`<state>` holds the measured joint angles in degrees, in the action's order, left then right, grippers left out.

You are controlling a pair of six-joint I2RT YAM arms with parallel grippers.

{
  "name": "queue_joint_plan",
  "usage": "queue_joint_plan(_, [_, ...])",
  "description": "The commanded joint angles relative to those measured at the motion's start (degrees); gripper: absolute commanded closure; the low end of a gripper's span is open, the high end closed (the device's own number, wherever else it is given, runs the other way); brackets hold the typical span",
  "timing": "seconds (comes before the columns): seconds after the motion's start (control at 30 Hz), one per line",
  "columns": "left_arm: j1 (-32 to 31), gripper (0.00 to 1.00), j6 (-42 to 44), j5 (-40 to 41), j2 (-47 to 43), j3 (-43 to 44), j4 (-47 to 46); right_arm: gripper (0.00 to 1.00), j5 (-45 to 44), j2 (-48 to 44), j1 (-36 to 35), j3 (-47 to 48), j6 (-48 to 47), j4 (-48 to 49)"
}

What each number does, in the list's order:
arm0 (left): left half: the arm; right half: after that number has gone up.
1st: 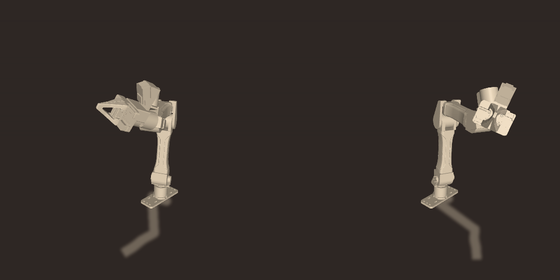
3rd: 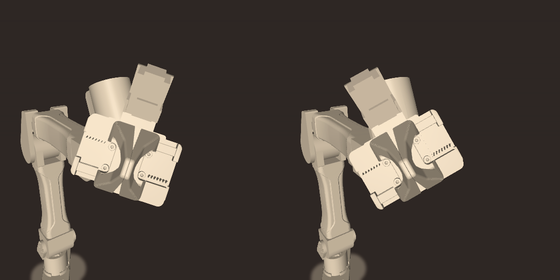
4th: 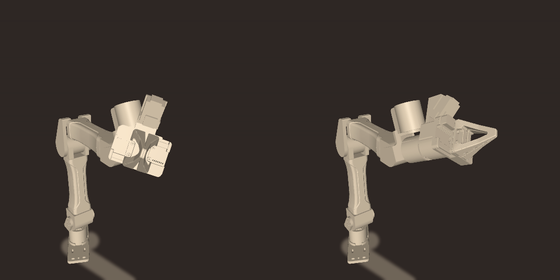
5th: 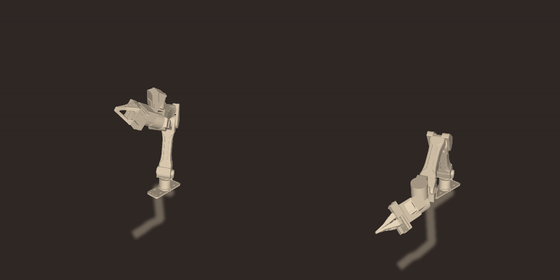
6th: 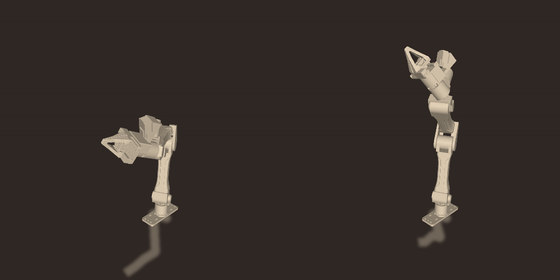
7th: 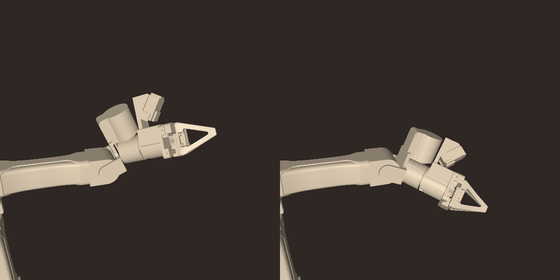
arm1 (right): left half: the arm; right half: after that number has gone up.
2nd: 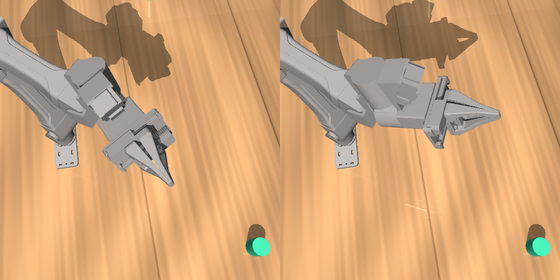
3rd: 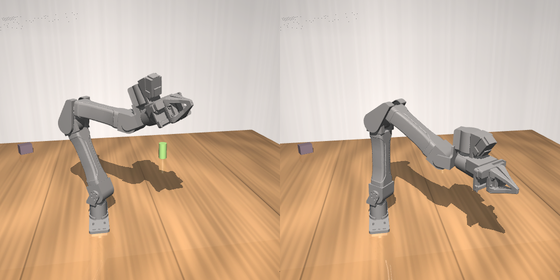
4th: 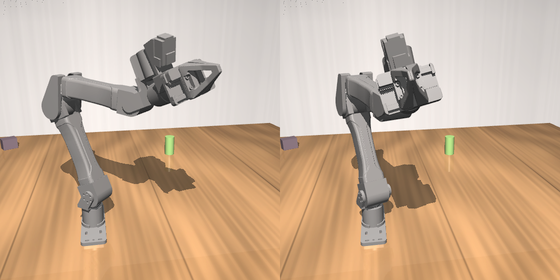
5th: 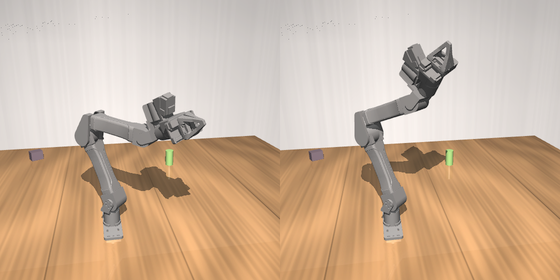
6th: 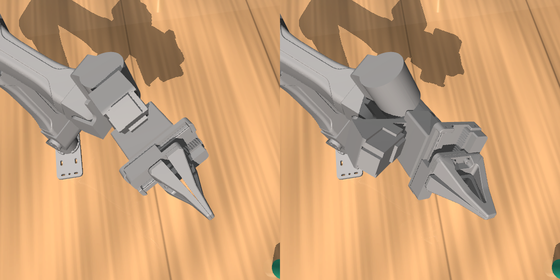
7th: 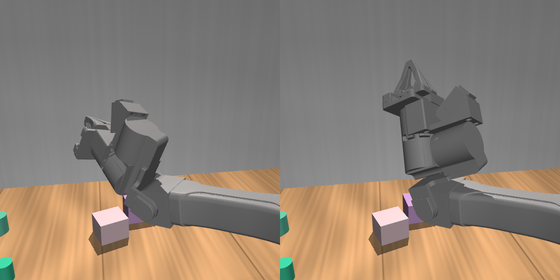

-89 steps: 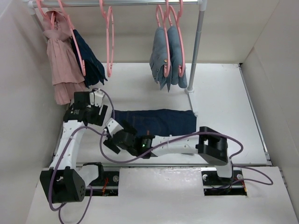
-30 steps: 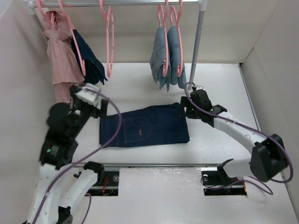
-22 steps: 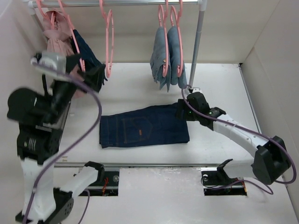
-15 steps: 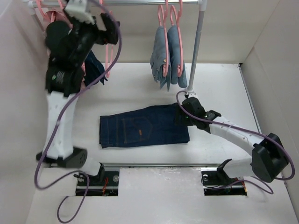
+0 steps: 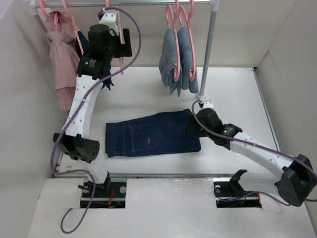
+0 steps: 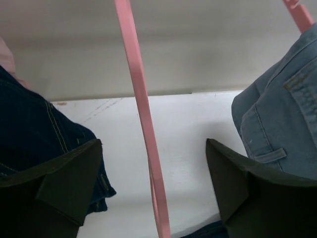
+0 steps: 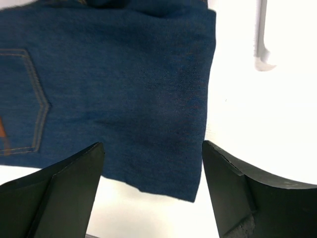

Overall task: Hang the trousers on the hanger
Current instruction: Pick up the hanger from the clothesline.

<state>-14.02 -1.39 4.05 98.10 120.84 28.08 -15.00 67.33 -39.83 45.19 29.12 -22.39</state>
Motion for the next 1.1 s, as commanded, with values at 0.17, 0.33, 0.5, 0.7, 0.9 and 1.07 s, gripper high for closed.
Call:
queue_joint_plan(0.17, [2.06, 0.43, -1.69, -2.82, -3.97, -7.01, -2.85, 0.15, -3.1, -5.01, -0.42, -0.54, -1.26, -0.81])
queue_joint_plan(0.33, [2.6, 0.83, -1.69, -5.72, -3.97, -6.5, -3.38, 0.15, -4.15, -5.02, -0.42, -0.54, -1.79, -1.86])
queue_joint_plan(0.5, [2.6, 1.0, -2.22, -5.47, -8.01, -7.71, -5.56, 0.15, -4.16, -6.07, -0.42, -1.68, -0.04, -1.87])
queue_joint_plan(0.7, [0.85, 1.0, -0.19, -4.93, -13.82, -10.54, -7.69, 0.15, -4.16, -7.13, -0.42, -1.68, -0.03, -1.87])
queue_joint_plan(0.9, [-1.71, 1.0, -1.59, -5.46, -23.19, -21.05, -2.33, 0.15, -4.15, -7.12, -1.56, 0.07, 1.1, -3.1])
queue_joint_plan(1.07, [-1.71, 1.0, -7.39, -10.02, -35.07, -40.57, -3.73, 0.01, -6.26, -10.2, -5.33, 3.14, 1.64, -5.02])
